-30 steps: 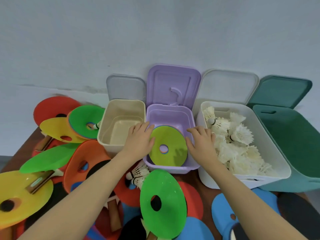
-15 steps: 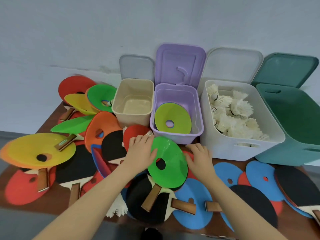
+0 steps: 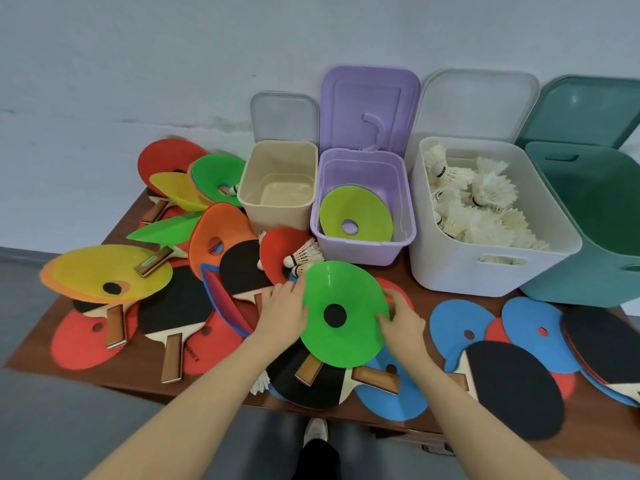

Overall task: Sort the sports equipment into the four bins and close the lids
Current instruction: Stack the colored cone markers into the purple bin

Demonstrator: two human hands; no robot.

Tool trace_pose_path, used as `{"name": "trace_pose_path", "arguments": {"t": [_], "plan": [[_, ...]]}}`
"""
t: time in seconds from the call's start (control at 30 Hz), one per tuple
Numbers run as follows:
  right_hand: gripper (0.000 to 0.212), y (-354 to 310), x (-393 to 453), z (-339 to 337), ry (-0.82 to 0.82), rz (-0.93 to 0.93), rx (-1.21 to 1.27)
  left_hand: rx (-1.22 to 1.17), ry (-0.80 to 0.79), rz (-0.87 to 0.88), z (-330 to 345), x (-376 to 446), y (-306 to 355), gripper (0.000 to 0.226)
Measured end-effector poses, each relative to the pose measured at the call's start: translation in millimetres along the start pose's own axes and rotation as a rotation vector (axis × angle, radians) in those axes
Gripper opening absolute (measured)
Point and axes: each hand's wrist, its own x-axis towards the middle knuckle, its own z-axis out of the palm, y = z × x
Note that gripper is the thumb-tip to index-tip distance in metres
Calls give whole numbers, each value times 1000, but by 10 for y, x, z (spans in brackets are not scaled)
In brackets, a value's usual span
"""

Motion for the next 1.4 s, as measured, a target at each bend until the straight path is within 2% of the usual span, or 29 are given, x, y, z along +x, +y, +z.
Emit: {"name": "trace_pose_path", "arguments": {"t": [0.1, 0.17, 0.37, 0.63, 0.77, 0.93, 1.1, 1.2, 1.3, 1.4], "plan": [[44, -47, -60, -61, 102, -126, 184, -22, 69, 23, -63, -62, 36, 63], [43, -121, -64, -106, 136, -146, 237, -53, 122, -6, -145, -101, 25, 61], [38, -434, -39, -74, 97, -204, 313, -76, 226, -54, -387, -211, -144, 57], [42, -788, 94, 73, 71, -289, 343, -80, 312, -44, -596, -40, -518, 56], [41, -786, 208, 137, 143, -159, 423, -111, 240, -17, -540, 250, -648, 49], [40, -603, 185, 132, 251, -12, 400, -126, 221, -170, -438, 538, -798, 45], [40, -463, 150, 142, 298, 76, 358, -44, 35, -138, -260, 751, -904, 51], [41, -507, 151, 215, 286, 77, 339, -129, -11, -136, -214, 805, -915, 36], [41, -557, 138, 286, 277, 65, 352, -183, 127, -106, -247, 803, -986, 39], [41, -605, 116, 319, 294, 57, 366, -227, 318, 22, -384, 785, -1051, 36]]}}
